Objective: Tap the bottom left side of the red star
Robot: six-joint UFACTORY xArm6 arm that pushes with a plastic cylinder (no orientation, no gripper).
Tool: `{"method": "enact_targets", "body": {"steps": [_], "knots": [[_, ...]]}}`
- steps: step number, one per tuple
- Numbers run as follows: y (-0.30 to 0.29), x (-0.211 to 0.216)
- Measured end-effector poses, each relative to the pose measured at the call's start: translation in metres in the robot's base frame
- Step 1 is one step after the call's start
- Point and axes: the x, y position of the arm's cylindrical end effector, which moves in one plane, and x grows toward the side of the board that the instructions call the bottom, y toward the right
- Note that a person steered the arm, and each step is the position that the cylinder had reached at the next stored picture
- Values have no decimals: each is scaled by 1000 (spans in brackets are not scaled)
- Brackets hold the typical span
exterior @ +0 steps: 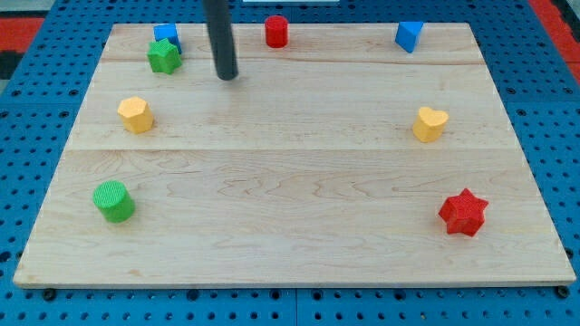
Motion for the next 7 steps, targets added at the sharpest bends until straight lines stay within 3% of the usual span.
{"method": "enact_targets", "body": {"steps": [3, 5, 7], "knots": [[75, 116], [90, 183], [185, 255]]}}
